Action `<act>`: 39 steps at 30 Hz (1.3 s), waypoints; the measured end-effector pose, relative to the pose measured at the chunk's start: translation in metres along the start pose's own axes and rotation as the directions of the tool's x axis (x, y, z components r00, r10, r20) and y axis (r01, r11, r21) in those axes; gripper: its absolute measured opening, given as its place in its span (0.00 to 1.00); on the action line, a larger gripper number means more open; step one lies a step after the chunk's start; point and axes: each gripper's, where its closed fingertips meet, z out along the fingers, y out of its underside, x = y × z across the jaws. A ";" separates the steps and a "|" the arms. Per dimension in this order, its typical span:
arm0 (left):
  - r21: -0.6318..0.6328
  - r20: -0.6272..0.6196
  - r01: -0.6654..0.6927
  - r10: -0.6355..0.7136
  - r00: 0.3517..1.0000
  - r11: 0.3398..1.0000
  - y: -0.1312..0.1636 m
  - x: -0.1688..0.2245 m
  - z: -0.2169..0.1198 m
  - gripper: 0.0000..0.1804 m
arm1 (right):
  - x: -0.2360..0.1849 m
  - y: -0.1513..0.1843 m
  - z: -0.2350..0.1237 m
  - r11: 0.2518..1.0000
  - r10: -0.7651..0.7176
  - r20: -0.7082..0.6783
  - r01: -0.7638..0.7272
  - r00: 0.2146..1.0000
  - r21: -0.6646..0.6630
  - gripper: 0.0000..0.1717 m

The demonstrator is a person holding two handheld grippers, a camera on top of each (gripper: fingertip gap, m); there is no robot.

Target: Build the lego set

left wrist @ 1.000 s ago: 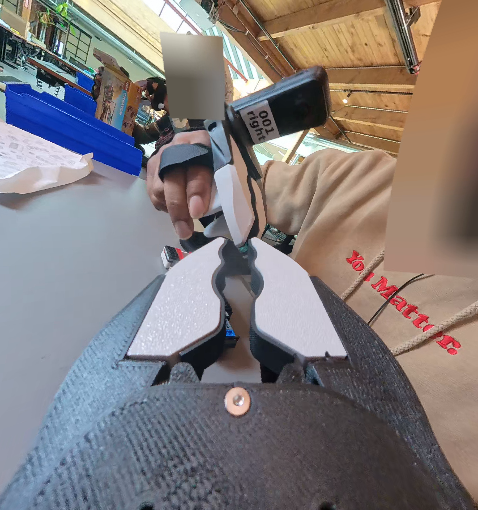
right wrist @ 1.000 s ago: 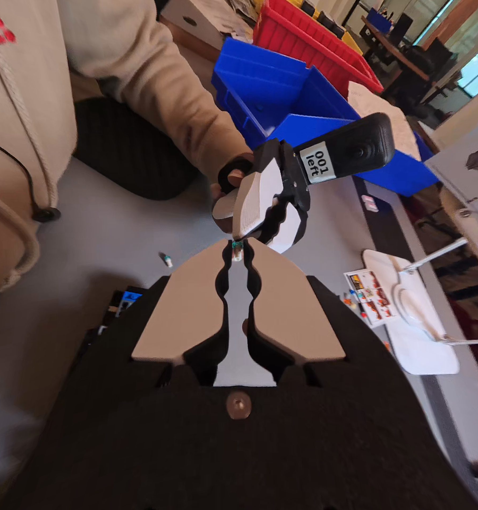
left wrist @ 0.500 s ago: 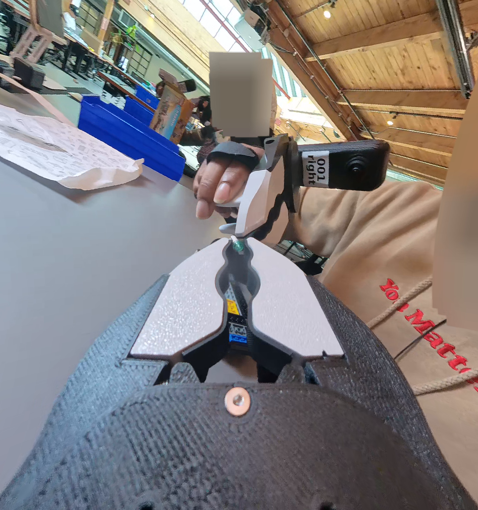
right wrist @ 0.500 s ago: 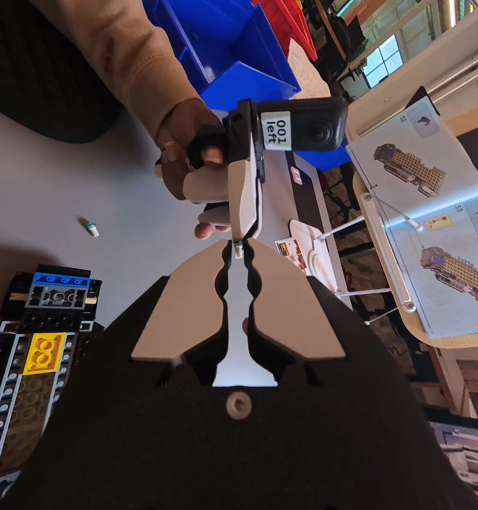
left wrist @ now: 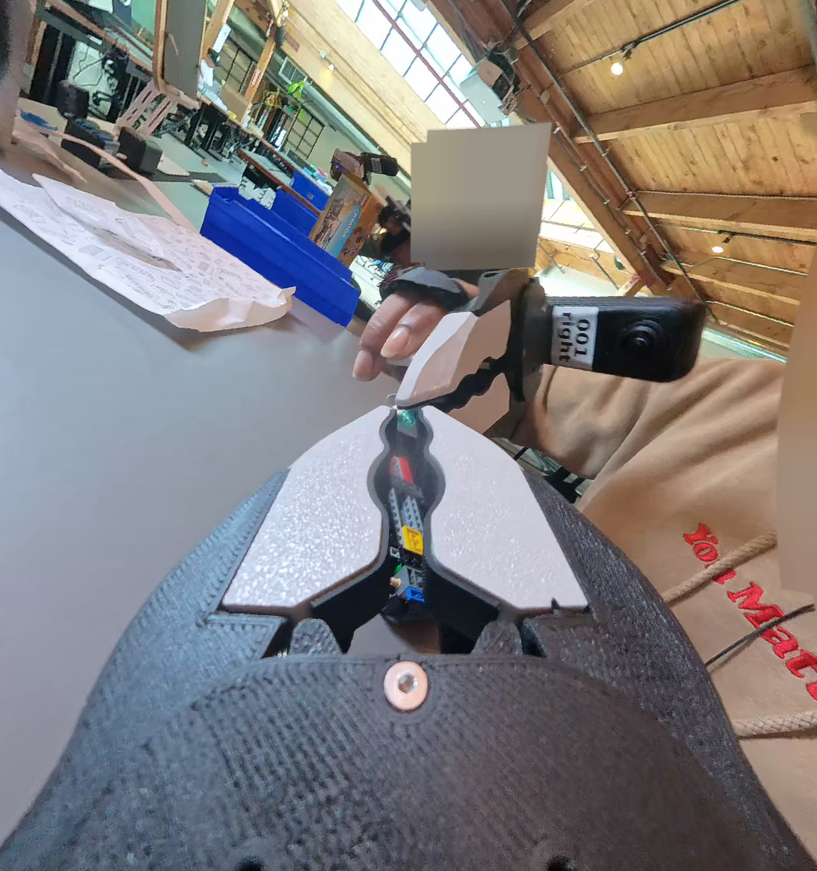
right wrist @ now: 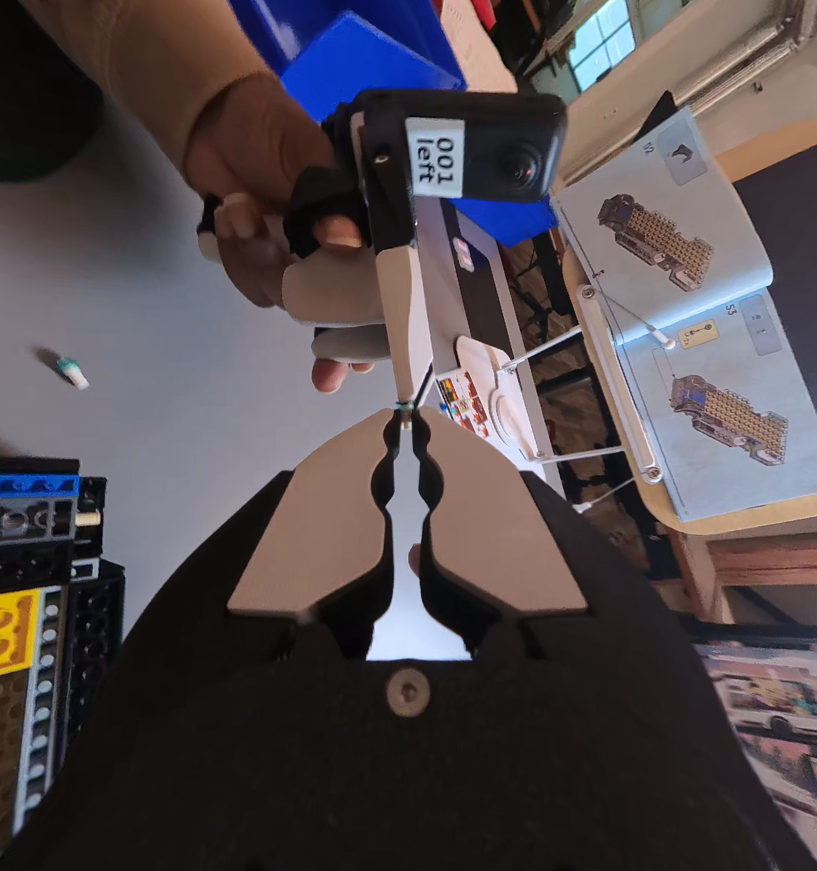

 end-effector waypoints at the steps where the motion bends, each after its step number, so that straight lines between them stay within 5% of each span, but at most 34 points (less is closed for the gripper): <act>1: 0.010 -0.031 -0.008 0.008 0.999 1.000 -0.002 0.005 -0.001 0.05 | 0.001 -0.004 -0.002 0.997 0.070 0.014 -0.070 0.997 0.043 0.03; 5: 0.072 -0.099 -0.070 0.077 0.992 0.995 -0.011 0.018 -0.005 0.09 | 0.014 -0.017 -0.015 0.865 0.422 0.122 -0.439 0.898 0.243 0.03; 11: 0.019 0.143 -0.364 0.358 0.923 0.931 -0.013 0.010 0.002 0.10 | 0.026 -0.028 -0.024 0.328 0.781 0.437 -0.888 0.446 0.322 0.02; 15: -0.082 0.360 -0.626 0.609 0.707 0.775 -0.022 0.008 0.001 0.10 | 0.030 -0.030 -0.019 0.012 0.809 0.564 -0.964 0.166 0.265 0.03; 18: -0.167 0.462 -0.773 0.741 0.487 0.612 -0.030 0.014 -0.002 0.10 | 0.033 -0.028 -0.014 -0.139 0.795 0.605 -0.963 0.029 0.230 0.03; 21: -0.258 0.503 -0.817 0.794 0.343 0.516 -0.032 0.013 -0.003 0.10 | 0.033 -0.027 -0.010 -0.189 0.782 0.623 -0.959 -0.018 0.210 0.03; 32: -0.409 0.482 -0.846 0.868 0.119 0.343 -0.027 0.007 -0.004 0.05 | 0.025 -0.023 -0.003 -0.150 0.806 0.592 -0.968 -0.003 0.200 0.03; 39: -0.441 0.462 -0.840 0.882 0.091 0.317 -0.020 0.002 0.000 0.08 | 0.021 -0.018 -0.003 -0.191 0.821 0.570 -0.956 -0.031 0.223 0.03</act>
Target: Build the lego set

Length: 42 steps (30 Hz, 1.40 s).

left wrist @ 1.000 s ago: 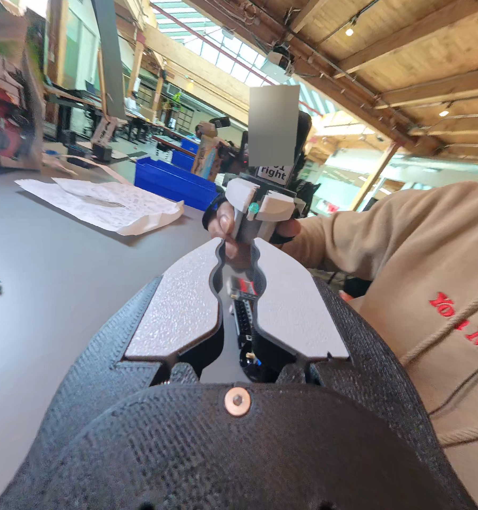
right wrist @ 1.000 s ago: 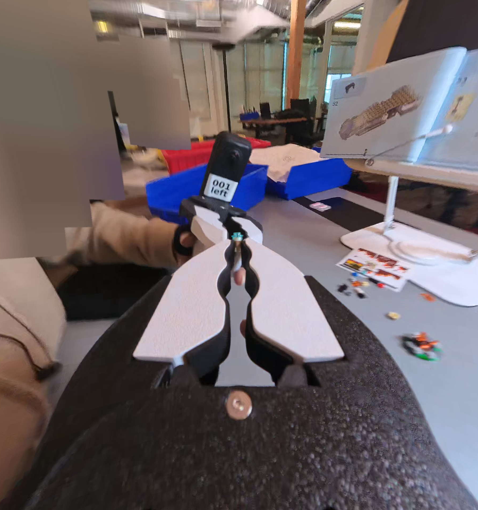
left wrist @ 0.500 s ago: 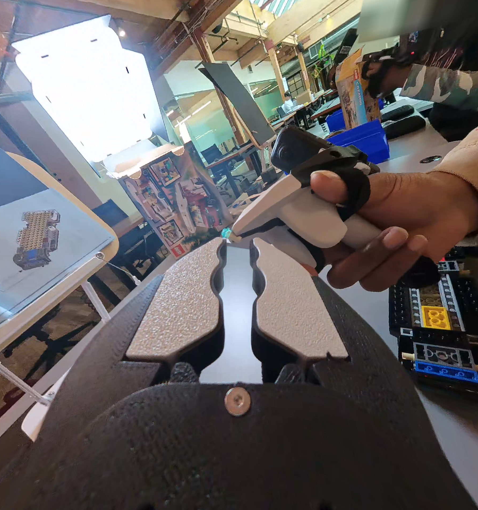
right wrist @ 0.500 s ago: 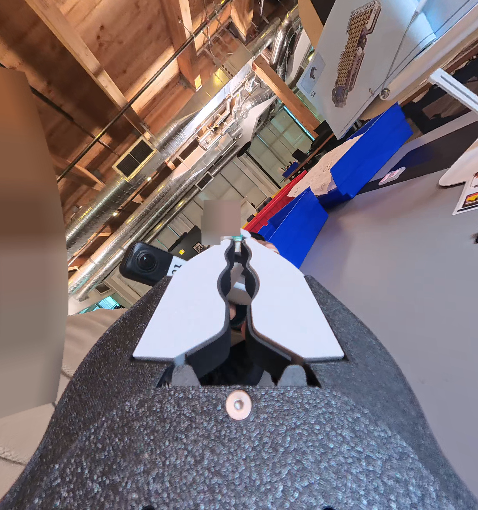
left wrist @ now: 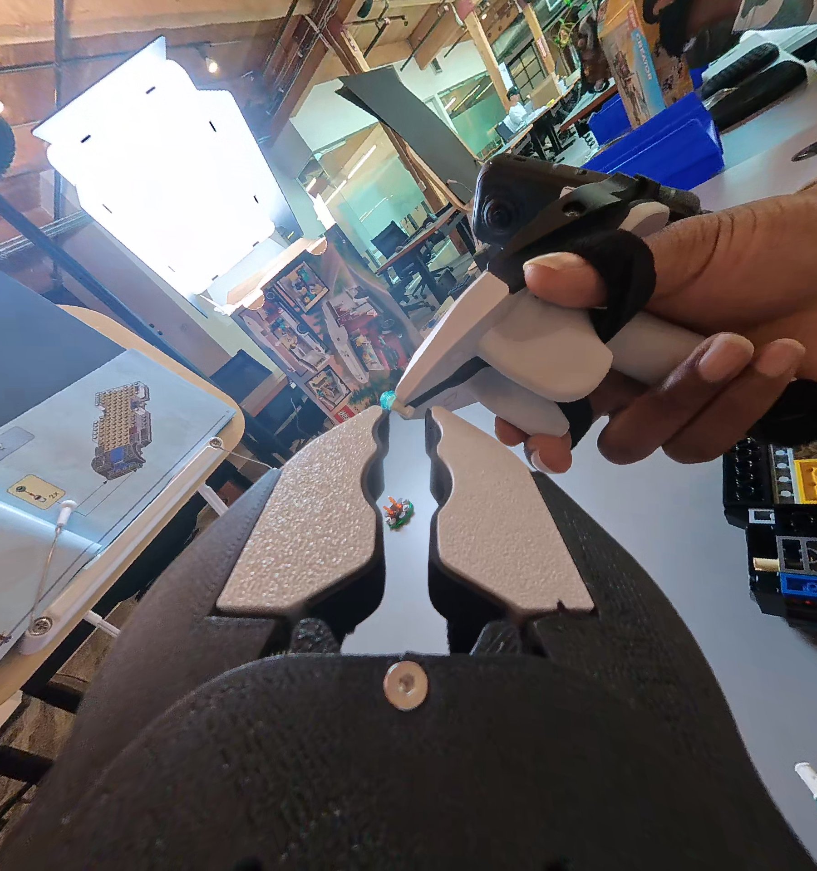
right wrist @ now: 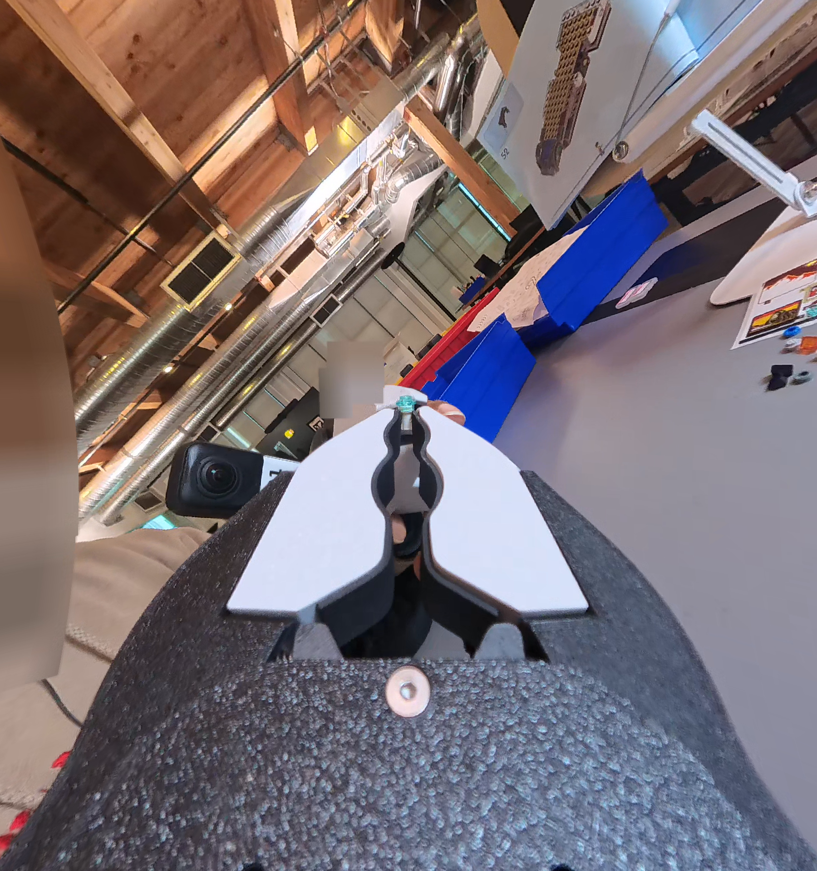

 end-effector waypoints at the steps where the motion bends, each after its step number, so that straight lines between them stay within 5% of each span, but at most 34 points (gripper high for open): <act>1: 0.000 0.004 0.003 -0.003 1.000 1.000 0.000 -0.001 0.000 0.08 | 0.000 0.002 0.001 1.000 -0.006 -0.003 0.006 1.000 -0.003 0.03; 16: 0.007 -0.043 0.024 -0.024 0.999 1.000 0.000 0.003 0.000 0.00 | -0.006 -0.007 0.002 0.996 -0.060 0.018 0.061 0.998 -0.061 0.00; 22: -0.064 -0.049 0.076 -0.079 0.996 0.995 0.025 -0.006 0.002 0.00 | 0.010 -0.019 -0.013 0.962 -0.232 -0.071 0.218 0.970 -0.165 0.01; 32: -0.080 0.180 0.496 -0.477 0.860 0.865 0.082 -0.111 -0.043 0.05 | 0.053 -0.001 -0.032 0.625 -0.655 -0.027 0.522 0.755 -0.580 0.10; 37: -0.111 0.304 0.559 -0.507 0.807 0.822 0.107 -0.135 -0.082 0.12 | 0.058 0.017 -0.018 0.574 -0.645 0.062 0.537 0.761 -0.618 0.13; 42: -0.091 0.398 0.559 -0.484 0.779 0.824 0.093 -0.153 -0.121 0.14 | 0.063 0.022 -0.006 0.547 -0.646 0.118 0.566 0.754 -0.617 0.14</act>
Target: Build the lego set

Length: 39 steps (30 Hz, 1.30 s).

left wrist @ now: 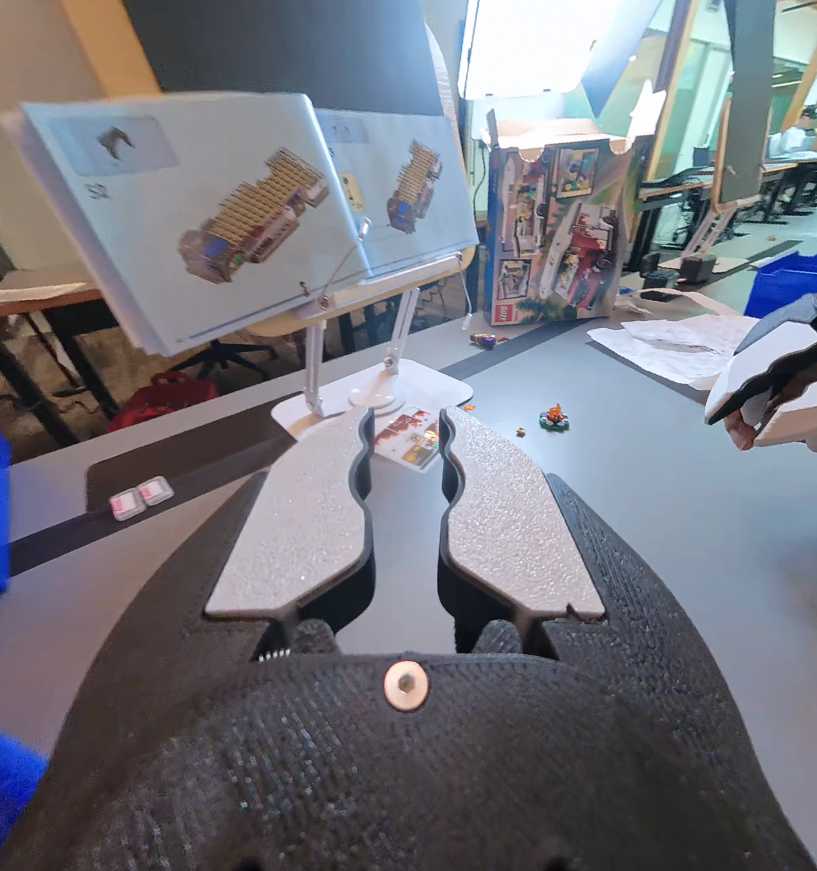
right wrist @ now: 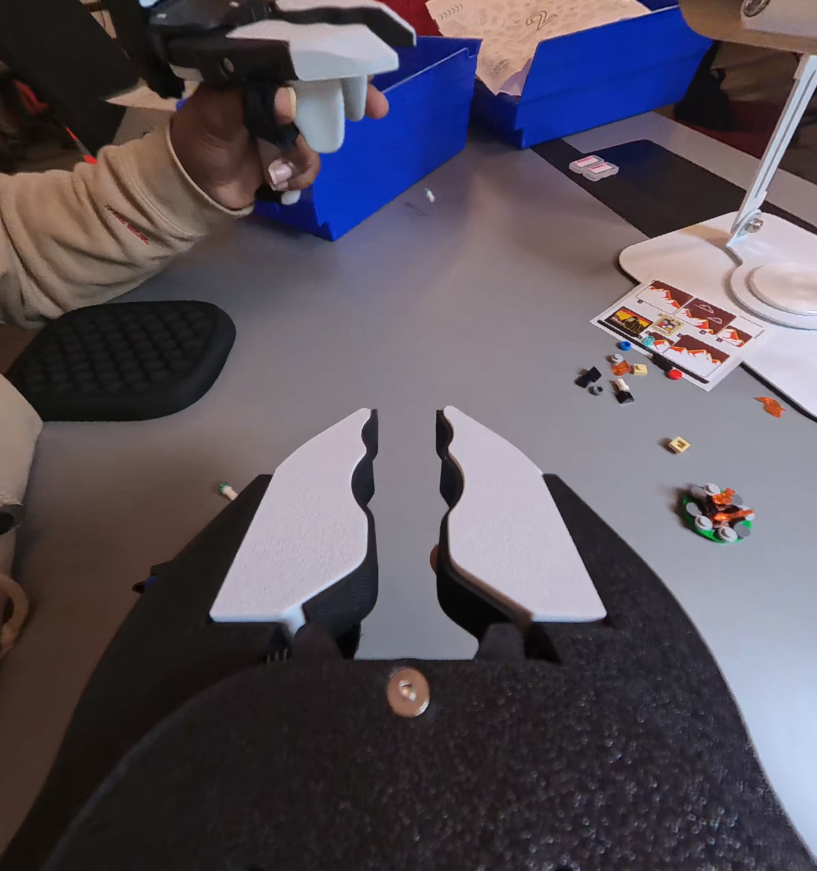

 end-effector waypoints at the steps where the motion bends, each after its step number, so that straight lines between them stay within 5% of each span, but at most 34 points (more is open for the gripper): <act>1: 0.011 0.027 -0.008 0.007 1.000 1.000 -0.005 -0.005 -0.008 0.14 | 0.001 -0.001 0.001 1.000 -0.006 0.003 0.006 1.000 0.004 0.14; 14: -0.049 0.246 -0.013 0.024 0.969 0.999 -0.008 -0.053 -0.060 0.13 | 0.009 0.005 -0.020 0.999 -0.020 -0.004 0.020 1.000 0.043 0.14; 19: -0.374 0.191 -0.136 0.220 0.957 0.917 0.002 -0.072 -0.048 0.12 | 0.011 0.014 -0.037 0.999 -0.019 -0.018 0.020 1.000 0.031 0.14; 22: -0.670 -0.005 -0.211 0.280 0.960 0.711 0.028 -0.095 -0.031 0.13 | 0.011 0.014 -0.047 0.999 -0.024 -0.031 0.025 0.999 0.035 0.14; 25: -0.892 -0.208 -0.316 0.328 0.922 0.323 0.076 -0.147 -0.029 0.13 | 0.010 0.013 -0.056 0.998 -0.036 -0.046 0.038 0.998 0.043 0.14; 27: -0.948 -0.244 -0.293 0.309 0.919 0.122 0.104 -0.183 -0.029 0.11 | 0.009 0.014 -0.062 0.998 -0.044 -0.064 0.047 0.997 0.043 0.14; 28: -0.960 -0.238 -0.269 0.283 0.929 0.076 0.108 -0.194 -0.025 0.05 | 0.009 0.015 -0.066 0.998 -0.046 -0.074 0.049 0.996 0.042 0.14; 30: -0.973 -0.226 -0.232 0.221 0.949 -0.003 0.115 -0.206 -0.016 0.11 | 0.010 0.019 -0.075 0.998 -0.040 -0.094 0.044 0.995 0.041 0.14; 34: -0.931 -0.262 -0.228 0.087 0.961 -0.287 0.144 -0.216 -0.030 0.17 | 0.014 0.030 -0.091 0.999 0.001 -0.124 0.004 0.992 0.039 0.14; 39: -0.790 -0.412 -0.324 0.059 0.909 -0.520 0.171 -0.230 -0.049 0.19 | 0.022 0.039 -0.106 0.998 0.040 -0.156 -0.032 0.987 0.053 0.13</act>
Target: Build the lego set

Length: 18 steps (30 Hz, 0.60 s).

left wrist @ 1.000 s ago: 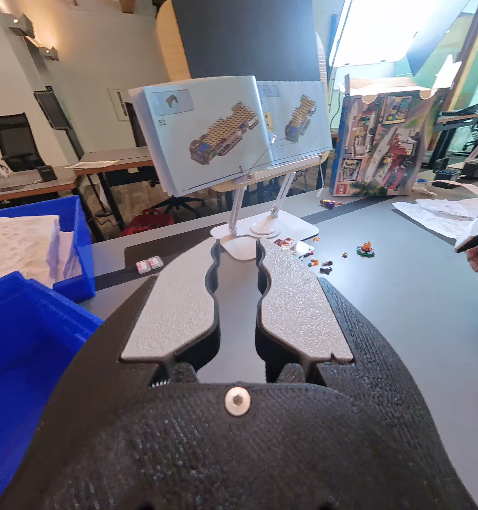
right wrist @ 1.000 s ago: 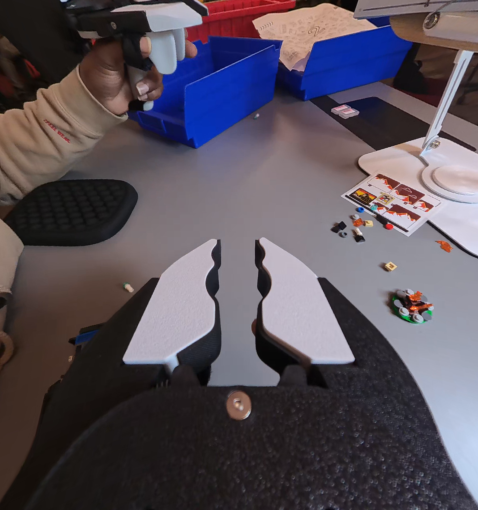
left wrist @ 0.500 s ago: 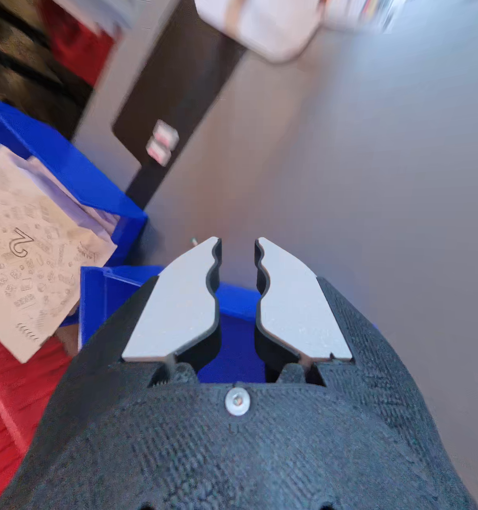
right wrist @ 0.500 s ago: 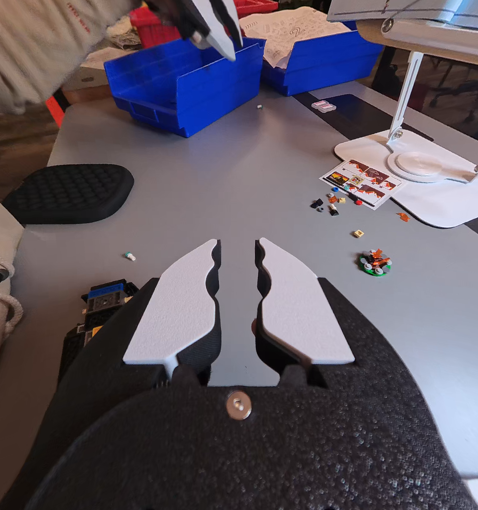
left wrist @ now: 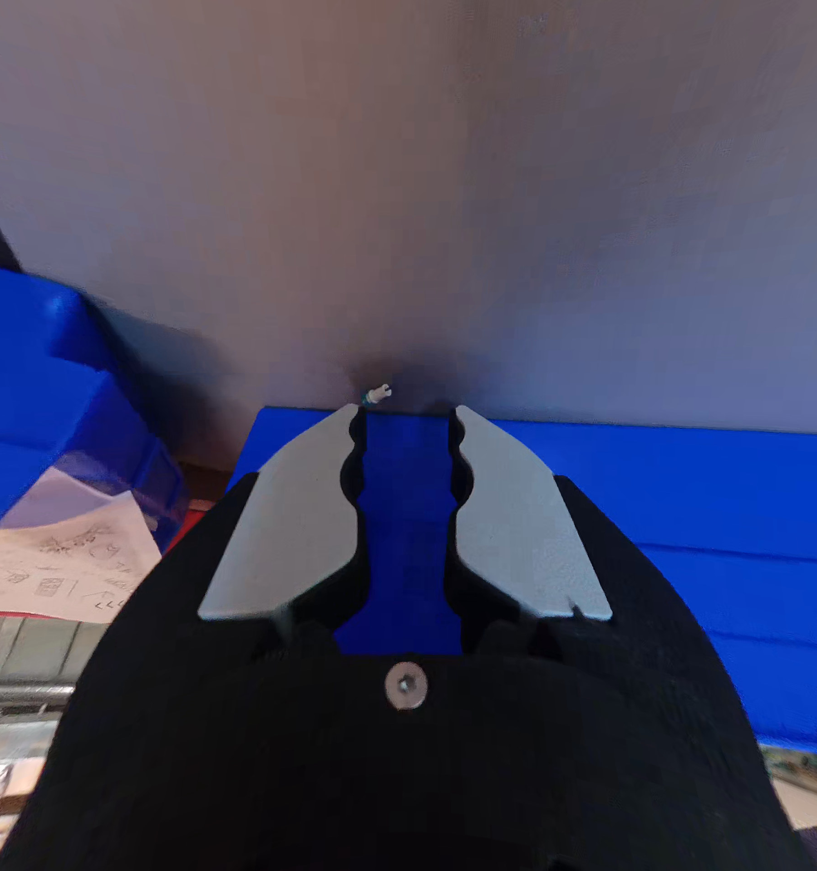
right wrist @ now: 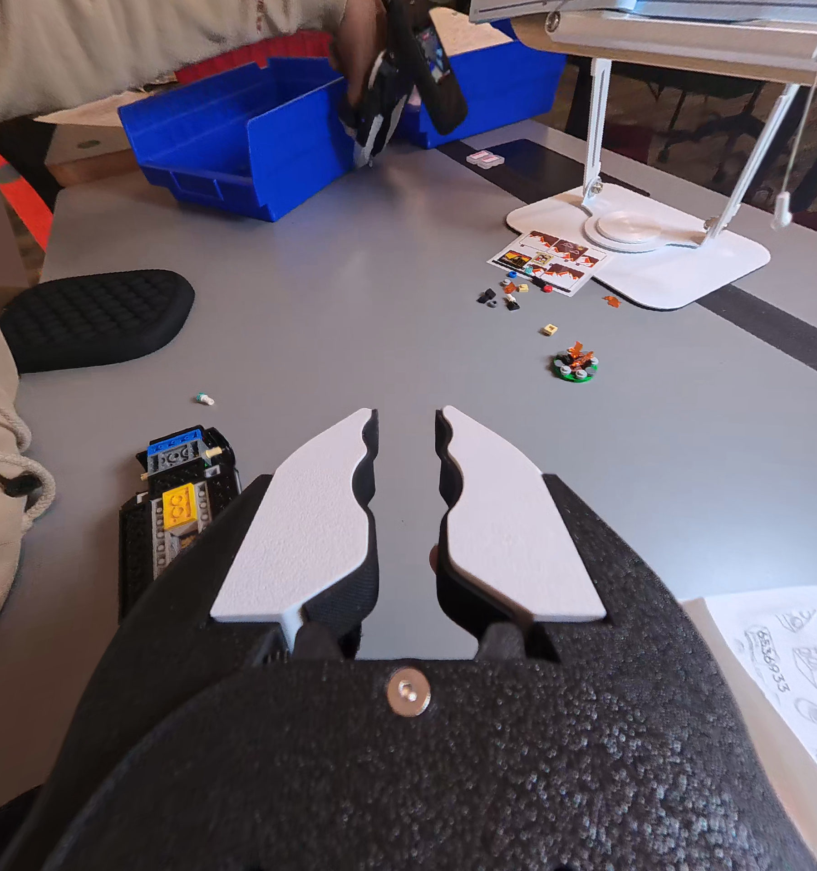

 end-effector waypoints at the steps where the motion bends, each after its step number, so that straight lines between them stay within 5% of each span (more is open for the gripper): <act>1: -0.030 -0.001 -0.016 0.016 1.000 0.999 0.001 -0.001 0.003 0.19 | 0.002 0.001 -0.002 1.000 0.007 -0.004 -0.007 1.000 0.004 0.13; 13: -0.104 -0.074 -0.026 0.018 0.997 0.994 0.004 0.004 0.012 0.04 | 0.008 0.003 0.004 0.999 0.036 0.008 -0.036 0.999 0.029 0.13; 18: 0.163 -0.066 -0.140 0.152 0.986 0.977 -0.023 0.055 -0.027 0.04 | 0.000 0.004 0.007 0.999 0.015 0.023 -0.016 1.000 0.034 0.13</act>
